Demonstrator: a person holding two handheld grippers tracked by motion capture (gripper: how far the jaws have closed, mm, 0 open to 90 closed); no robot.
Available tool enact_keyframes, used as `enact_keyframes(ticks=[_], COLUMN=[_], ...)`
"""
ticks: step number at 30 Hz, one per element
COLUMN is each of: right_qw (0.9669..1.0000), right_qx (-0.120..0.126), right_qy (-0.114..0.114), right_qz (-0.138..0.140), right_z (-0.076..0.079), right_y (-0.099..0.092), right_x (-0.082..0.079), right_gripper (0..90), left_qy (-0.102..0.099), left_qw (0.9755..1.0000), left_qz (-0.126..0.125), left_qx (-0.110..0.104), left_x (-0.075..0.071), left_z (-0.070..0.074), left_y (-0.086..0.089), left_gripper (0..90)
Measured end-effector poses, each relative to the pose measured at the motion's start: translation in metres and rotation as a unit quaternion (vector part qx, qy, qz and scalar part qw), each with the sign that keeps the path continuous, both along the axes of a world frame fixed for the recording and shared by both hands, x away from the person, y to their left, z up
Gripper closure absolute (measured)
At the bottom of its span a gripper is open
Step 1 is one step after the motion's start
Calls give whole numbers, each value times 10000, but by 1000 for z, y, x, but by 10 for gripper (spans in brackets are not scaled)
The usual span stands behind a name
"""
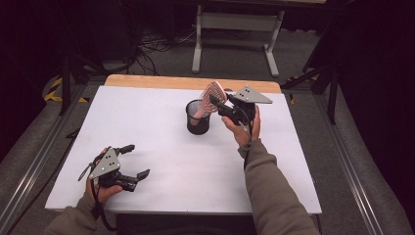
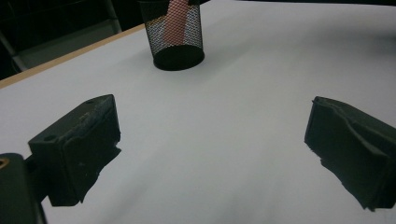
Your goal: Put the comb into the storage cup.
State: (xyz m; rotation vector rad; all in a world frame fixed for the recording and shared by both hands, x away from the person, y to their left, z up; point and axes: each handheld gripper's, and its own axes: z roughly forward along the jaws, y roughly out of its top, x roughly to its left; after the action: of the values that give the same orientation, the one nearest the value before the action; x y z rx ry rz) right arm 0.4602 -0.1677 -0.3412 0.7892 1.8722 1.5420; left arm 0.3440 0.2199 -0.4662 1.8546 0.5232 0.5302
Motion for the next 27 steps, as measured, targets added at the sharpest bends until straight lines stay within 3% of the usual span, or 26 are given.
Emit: enact_keyframes(ticks=[5, 21, 27], right_qw=[9998, 9997, 9991], right_qx=[150, 121, 305], right_qy=[88, 224, 292], right_qz=[45, -38, -99], right_z=[-4, -17, -22], right_y=[-1, -1, -7], right_x=[2, 5, 7], right_gripper=[637, 635, 634], left_qy=[14, -8, -17], left_qw=[10000, 10000, 10000], left_qz=[1, -4, 21], left_qx=[-8, 11, 41], left_x=[0, -1, -1], left_z=[0, 0, 0], left_y=[0, -1, -1], left_gripper=[43, 54, 55])
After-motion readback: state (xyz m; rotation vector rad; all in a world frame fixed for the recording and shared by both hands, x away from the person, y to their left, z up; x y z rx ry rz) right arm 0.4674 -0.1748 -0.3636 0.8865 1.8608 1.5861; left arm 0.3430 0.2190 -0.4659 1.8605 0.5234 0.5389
